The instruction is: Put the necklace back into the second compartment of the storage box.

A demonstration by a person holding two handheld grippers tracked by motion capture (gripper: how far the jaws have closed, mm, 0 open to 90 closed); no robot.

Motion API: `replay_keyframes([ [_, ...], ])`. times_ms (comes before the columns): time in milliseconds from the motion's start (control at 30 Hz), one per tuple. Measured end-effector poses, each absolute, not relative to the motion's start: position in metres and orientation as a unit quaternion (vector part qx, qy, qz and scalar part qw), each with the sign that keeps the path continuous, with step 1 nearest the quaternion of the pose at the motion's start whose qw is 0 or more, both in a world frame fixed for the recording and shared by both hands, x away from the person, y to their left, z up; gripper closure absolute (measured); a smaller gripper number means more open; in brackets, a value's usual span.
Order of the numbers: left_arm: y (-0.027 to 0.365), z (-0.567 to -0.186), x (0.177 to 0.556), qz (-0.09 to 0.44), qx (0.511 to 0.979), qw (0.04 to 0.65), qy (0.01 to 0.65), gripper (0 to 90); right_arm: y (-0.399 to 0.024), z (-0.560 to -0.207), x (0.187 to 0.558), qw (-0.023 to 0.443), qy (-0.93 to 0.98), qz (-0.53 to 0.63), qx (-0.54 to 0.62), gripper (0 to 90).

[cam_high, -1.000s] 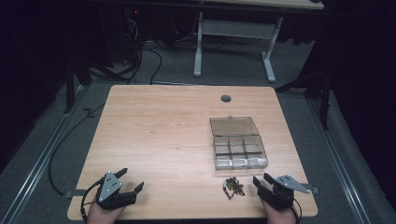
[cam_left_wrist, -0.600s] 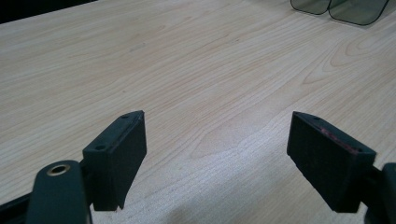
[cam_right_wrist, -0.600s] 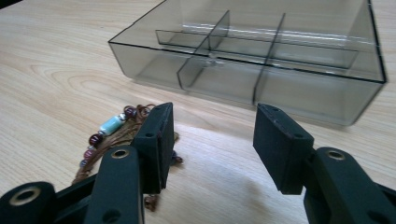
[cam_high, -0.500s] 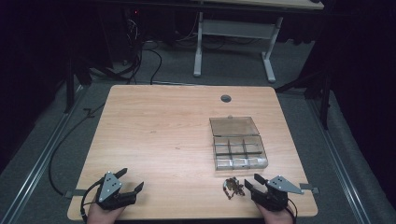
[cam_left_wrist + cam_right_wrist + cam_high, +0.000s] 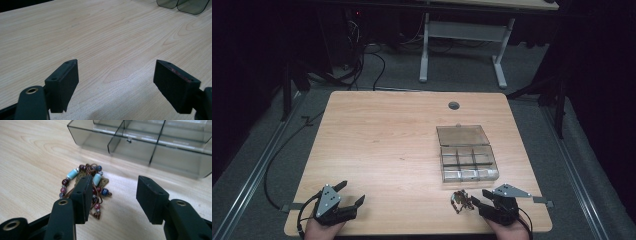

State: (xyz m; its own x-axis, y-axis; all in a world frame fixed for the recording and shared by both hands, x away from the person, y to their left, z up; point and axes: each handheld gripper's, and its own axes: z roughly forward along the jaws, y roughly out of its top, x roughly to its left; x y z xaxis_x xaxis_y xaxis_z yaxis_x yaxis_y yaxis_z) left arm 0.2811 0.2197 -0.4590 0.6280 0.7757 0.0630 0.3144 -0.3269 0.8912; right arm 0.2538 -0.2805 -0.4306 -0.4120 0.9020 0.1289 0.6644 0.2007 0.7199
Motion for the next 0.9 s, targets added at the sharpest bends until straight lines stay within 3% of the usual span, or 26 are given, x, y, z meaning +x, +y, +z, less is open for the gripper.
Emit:
replay_keyframes([
  [500, 0.222, -0.459, 0.280, 0.248, 0.772, 0.467, 0.352, 20.9, -0.278, -0.424, 0.265, 0.101, 0.800, 0.279, 0.522, 45.2],
  [900, 0.222, -0.458, 0.280, 0.246, 0.773, 0.467, 0.352, 20.8, -0.269, -0.413, 0.272, 0.081, 0.829, 0.222, 0.507, 44.8],
])
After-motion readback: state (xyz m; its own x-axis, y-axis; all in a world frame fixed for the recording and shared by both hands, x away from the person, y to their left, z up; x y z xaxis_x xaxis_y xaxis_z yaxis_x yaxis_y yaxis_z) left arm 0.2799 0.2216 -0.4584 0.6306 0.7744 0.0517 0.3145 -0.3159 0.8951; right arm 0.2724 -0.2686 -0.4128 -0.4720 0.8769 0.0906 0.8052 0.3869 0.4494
